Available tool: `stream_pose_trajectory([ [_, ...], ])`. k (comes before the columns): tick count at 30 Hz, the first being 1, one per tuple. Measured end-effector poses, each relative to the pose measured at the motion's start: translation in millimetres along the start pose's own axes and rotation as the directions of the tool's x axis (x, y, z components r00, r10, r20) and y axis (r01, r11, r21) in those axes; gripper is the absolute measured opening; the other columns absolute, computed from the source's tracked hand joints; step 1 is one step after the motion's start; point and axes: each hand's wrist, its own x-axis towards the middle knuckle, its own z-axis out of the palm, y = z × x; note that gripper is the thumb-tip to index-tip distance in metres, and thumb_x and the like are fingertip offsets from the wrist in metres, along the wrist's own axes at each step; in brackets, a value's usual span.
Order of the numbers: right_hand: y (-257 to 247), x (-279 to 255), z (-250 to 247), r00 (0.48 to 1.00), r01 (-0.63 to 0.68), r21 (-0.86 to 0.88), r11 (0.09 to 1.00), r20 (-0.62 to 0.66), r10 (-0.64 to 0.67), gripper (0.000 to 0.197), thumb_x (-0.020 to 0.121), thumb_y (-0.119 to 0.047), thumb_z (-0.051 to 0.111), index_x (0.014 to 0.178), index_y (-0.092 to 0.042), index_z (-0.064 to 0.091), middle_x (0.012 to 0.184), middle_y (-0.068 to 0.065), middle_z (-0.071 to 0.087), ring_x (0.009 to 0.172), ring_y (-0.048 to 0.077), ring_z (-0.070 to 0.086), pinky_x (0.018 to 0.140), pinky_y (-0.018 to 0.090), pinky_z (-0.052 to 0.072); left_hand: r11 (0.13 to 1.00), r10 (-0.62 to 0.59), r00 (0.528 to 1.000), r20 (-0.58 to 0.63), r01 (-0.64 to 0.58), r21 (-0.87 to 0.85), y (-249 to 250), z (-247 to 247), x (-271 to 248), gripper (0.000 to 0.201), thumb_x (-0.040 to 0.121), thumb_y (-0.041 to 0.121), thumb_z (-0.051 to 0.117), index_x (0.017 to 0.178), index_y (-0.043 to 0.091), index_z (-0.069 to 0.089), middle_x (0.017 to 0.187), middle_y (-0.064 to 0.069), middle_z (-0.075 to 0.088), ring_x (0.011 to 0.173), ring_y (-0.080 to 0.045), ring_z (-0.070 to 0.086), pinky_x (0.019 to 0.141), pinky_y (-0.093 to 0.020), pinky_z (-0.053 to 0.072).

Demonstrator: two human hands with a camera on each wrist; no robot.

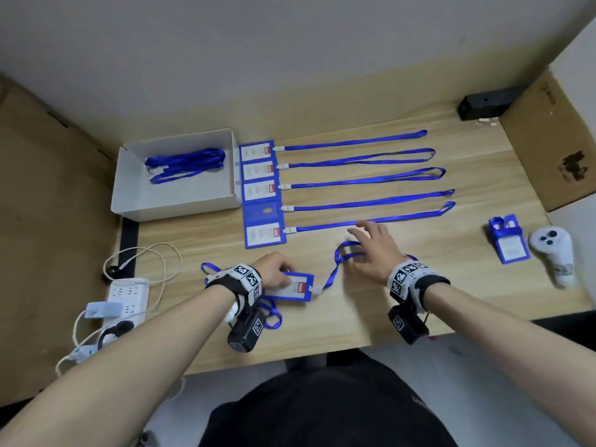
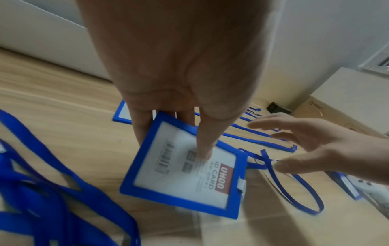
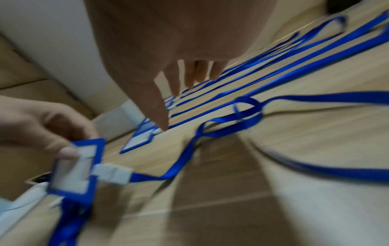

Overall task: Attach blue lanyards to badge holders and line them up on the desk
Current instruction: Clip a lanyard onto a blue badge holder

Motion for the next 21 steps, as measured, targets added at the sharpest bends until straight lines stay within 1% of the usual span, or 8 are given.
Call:
stream_pose_trajectory([
  [3,-41.7,18.0,13.1,0.944,0.189,0.145,0.971,0.247,-0.220,0.061,0.072,-0.030,0.072,0.131,-0.022,0.060,0.133,-0.003,0.052,0.123,0.020,0.038,0.106,0.037,0.037,0.994,-0.048,0.995,-0.084,0.039,-0.101,-8.2,-7.1,-4.1,0.013,0.084,0.008,0.068,0.085,0.021,0.065,0.088,0.002,0.063,0.085,-0.015,0.058,0.078,-0.026,0.047],
  [6,-81.0,26.3,23.7,0.884,0.107,0.341,0.934,0.397,-0.246,0.036,0.073,-0.029,0.080,0.105,-0.017,0.069,0.100,-0.003,0.063,0.093,0.016,0.055,0.089,0.035,0.050,0.979,-0.100,0.991,-0.091,0.082,-0.186,-21.9,-17.5,-14.0,0.018,0.086,0.005,0.064,0.083,0.022,0.058,0.089,0.002,0.063,0.087,-0.015,0.060,0.079,-0.029,0.049],
  [8,-95.7,30.9,21.8,0.877,0.034,0.455,0.890,0.413,-0.244,0.023,0.080,-0.024,0.078,0.098,-0.014,0.068,0.089,0.001,0.067,0.079,0.015,0.059,0.079,0.035,0.053,0.975,-0.115,0.991,-0.068,0.099,-0.197,-29.3,-25.5,-22.3,0.017,0.087,0.005,0.063,0.086,0.021,0.057,0.093,-0.002,0.063,0.090,-0.017,0.061,0.081,-0.031,0.050],
  [10,-97.5,34.5,18.1,0.861,-0.012,0.539,0.842,0.434,-0.265,0.011,0.086,-0.020,0.074,0.091,-0.013,0.068,0.079,0.002,0.066,0.067,0.013,0.058,0.068,0.030,0.051,0.968,-0.122,0.989,-0.078,0.102,-0.229,-35.3,-31.7,-26.3,0.014,0.089,0.003,0.060,0.093,0.016,0.059,0.095,-0.004,0.063,0.089,-0.017,0.060,0.075,-0.026,0.050],
  [13,-97.3,37.1,6.8,0.869,0.017,0.531,0.847,0.410,-0.275,0.021,0.090,-0.025,0.069,0.081,-0.006,0.067,0.068,0.003,0.060,0.062,0.013,0.051,0.063,0.028,0.045,0.946,-0.137,0.983,-0.119,0.094,-0.311,-39.6,-41.1,-34.1,0.013,0.091,0.004,0.059,0.100,0.012,0.059,0.097,-0.005,0.063,0.089,-0.017,0.059,0.063,-0.019,0.047],
  [15,-99.2,36.6,-5.9,0.878,0.020,0.521,0.853,0.400,-0.265,0.028,0.092,-0.028,0.067,0.081,-0.002,0.066,0.064,0.000,0.058,0.060,0.011,0.048,0.059,0.022,0.042,0.932,-0.132,0.982,-0.135,0.077,-0.353,-39.2,-44.8,-37.7,0.012,0.090,0.006,0.061,0.100,0.013,0.059,0.098,-0.005,0.064,0.091,-0.018,0.061,0.070,-0.025,0.052],
  [17,-100.2,37.0,-16.1,0.887,0.015,0.525,0.851,0.385,-0.254,0.027,0.093,-0.031,0.064,0.084,-0.006,0.069,0.061,-0.002,0.056,0.058,0.010,0.047,0.058,0.020,0.040,0.919,-0.109,0.984,-0.139,0.047,-0.391,-36.1,-45.6,-39.8,0.013,0.089,0.006,0.063,0.099,0.013,0.060,0.098,-0.005,0.065,0.092,-0.019,0.063,0.081,-0.031,0.053],
  [21,-100.8,37.3,-32.7,0.911,0.026,0.526,0.850,0.339,-0.237,0.023,0.097,-0.027,0.055,0.083,-0.021,0.072,0.060,-0.003,0.050,0.060,0.016,0.045,0.063,0.030,0.041,0.891,-0.018,0.986,-0.164,-0.058,-0.450,-23.2,-47.6,-38.9,0.013,0.086,0.016,0.070,0.096,0.014,0.062,0.080,0.003,0.060,0.072,-0.005,0.058,0.068,-0.020,0.046],
])
